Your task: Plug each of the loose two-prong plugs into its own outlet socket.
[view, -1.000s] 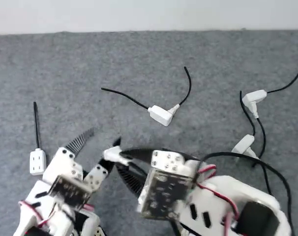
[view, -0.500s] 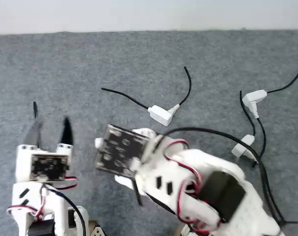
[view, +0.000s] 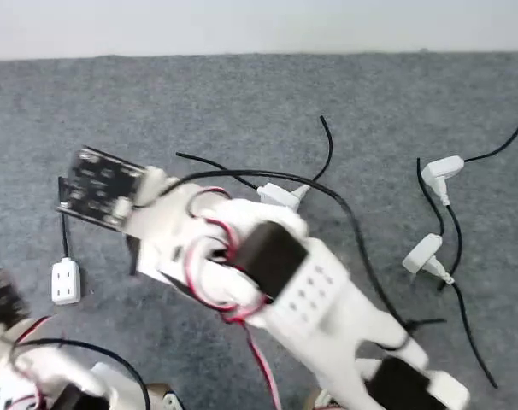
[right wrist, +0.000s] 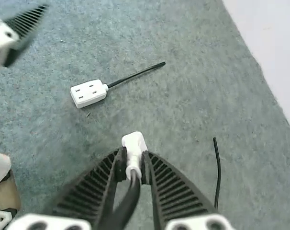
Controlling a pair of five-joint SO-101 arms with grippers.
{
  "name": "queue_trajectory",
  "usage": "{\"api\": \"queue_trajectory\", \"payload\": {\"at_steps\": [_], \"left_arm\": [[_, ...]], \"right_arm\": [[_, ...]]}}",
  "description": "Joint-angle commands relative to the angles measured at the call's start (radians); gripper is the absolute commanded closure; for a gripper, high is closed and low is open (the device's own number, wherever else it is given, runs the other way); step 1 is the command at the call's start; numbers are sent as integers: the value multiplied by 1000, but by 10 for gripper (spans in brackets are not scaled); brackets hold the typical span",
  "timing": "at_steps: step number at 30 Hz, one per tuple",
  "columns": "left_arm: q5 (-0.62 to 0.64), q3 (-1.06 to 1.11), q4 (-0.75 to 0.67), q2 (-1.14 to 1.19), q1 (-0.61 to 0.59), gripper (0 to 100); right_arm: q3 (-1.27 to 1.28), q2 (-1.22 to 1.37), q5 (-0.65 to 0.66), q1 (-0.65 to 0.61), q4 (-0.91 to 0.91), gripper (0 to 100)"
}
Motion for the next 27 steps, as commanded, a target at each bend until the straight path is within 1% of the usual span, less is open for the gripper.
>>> {"api": "queue_trajectory", "payload": {"at_steps": [1,4,6,8,11,15,18,21,24,27], "left_arm": [[23,-47,-60,-18,-325,815],[68,-48,-106,-18,-479,814],[81,-48,-117,-18,-546,813],[95,-48,-120,-18,-589,812],[97,-48,-112,-18,-618,812],[109,-48,-61,-18,-595,812],[118,-76,-109,-14,-563,812],[187,-168,-157,20,-543,811],[189,-254,-201,130,-499,811],[187,-349,-265,322,-451,811]], "right_arm": [[-164,94,-12,-19,2,991],[-279,203,-29,-19,33,991],[-354,282,-31,-19,59,991],[-428,360,-32,-19,73,991],[-534,472,-32,-19,74,991],[-677,605,-32,-19,73,991],[-776,676,-32,-12,117,991],[-885,705,-34,13,191,991],[-977,704,-34,36,243,991],[-1028,704,-34,44,275,991]]}}
